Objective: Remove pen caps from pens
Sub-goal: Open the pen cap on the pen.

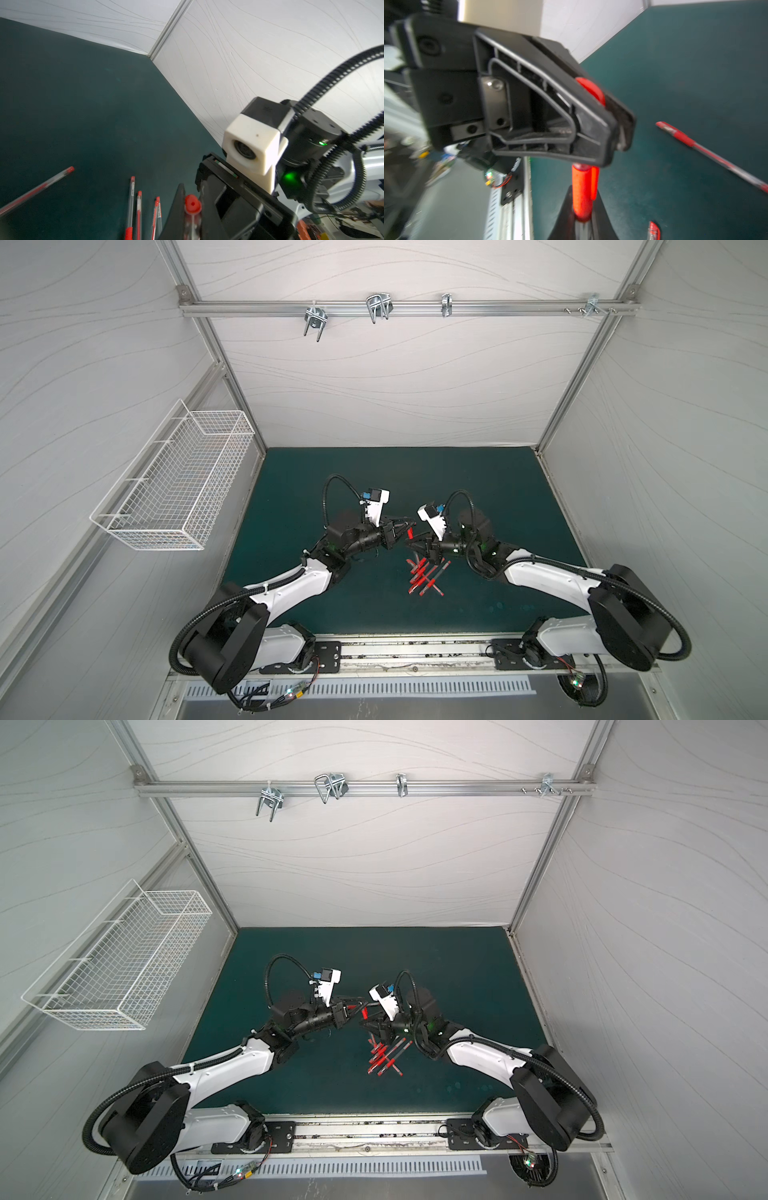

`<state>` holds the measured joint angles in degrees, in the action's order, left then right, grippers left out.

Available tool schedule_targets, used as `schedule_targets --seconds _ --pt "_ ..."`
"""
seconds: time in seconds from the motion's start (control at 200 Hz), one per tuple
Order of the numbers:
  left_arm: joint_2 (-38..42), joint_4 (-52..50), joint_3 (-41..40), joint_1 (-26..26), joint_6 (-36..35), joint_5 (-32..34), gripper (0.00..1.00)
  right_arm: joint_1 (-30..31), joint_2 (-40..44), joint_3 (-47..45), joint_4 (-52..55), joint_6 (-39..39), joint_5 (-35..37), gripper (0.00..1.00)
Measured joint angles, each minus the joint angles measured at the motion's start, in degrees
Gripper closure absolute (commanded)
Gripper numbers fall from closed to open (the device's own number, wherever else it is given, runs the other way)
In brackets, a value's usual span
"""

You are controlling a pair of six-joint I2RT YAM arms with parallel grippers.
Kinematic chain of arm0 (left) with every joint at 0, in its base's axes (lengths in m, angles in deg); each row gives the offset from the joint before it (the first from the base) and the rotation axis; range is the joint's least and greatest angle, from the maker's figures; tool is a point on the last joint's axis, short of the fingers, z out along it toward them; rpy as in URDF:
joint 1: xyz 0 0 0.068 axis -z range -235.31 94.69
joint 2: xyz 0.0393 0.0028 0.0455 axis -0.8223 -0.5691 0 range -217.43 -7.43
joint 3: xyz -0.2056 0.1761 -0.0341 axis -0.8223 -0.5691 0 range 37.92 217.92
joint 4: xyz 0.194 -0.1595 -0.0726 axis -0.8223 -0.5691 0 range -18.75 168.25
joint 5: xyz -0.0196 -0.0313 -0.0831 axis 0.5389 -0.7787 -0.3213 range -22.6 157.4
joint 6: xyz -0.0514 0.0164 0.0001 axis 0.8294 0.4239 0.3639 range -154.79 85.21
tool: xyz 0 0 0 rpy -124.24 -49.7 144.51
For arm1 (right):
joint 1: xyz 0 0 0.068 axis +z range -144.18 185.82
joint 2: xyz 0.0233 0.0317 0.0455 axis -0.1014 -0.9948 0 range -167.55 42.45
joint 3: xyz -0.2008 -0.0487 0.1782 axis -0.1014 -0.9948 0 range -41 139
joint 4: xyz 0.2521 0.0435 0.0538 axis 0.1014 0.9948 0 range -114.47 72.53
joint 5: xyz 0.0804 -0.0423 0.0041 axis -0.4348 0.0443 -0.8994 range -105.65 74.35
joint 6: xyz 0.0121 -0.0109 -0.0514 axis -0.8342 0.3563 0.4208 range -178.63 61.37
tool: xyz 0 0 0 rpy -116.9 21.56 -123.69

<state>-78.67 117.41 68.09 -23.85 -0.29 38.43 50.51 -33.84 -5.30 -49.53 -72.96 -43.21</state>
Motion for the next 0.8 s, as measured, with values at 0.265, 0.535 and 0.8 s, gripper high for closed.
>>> schedule_targets --seconds 0.265,0.535,0.8 --pt "1.0 -2.6 -0.4 0.1 -0.4 2.7 1.0 4.5 0.8 0.2 2.1 2.0 12.9 1.0" --pt "1.1 -0.1 -0.9 0.2 0.7 1.7 1.0 -1.4 -0.4 0.8 1.0 0.5 -3.2 1.0" --pt "1.7 3.0 -2.7 -0.2 3.0 0.7 1.0 -1.4 -0.3 1.8 3.4 1.7 -5.4 1.0"
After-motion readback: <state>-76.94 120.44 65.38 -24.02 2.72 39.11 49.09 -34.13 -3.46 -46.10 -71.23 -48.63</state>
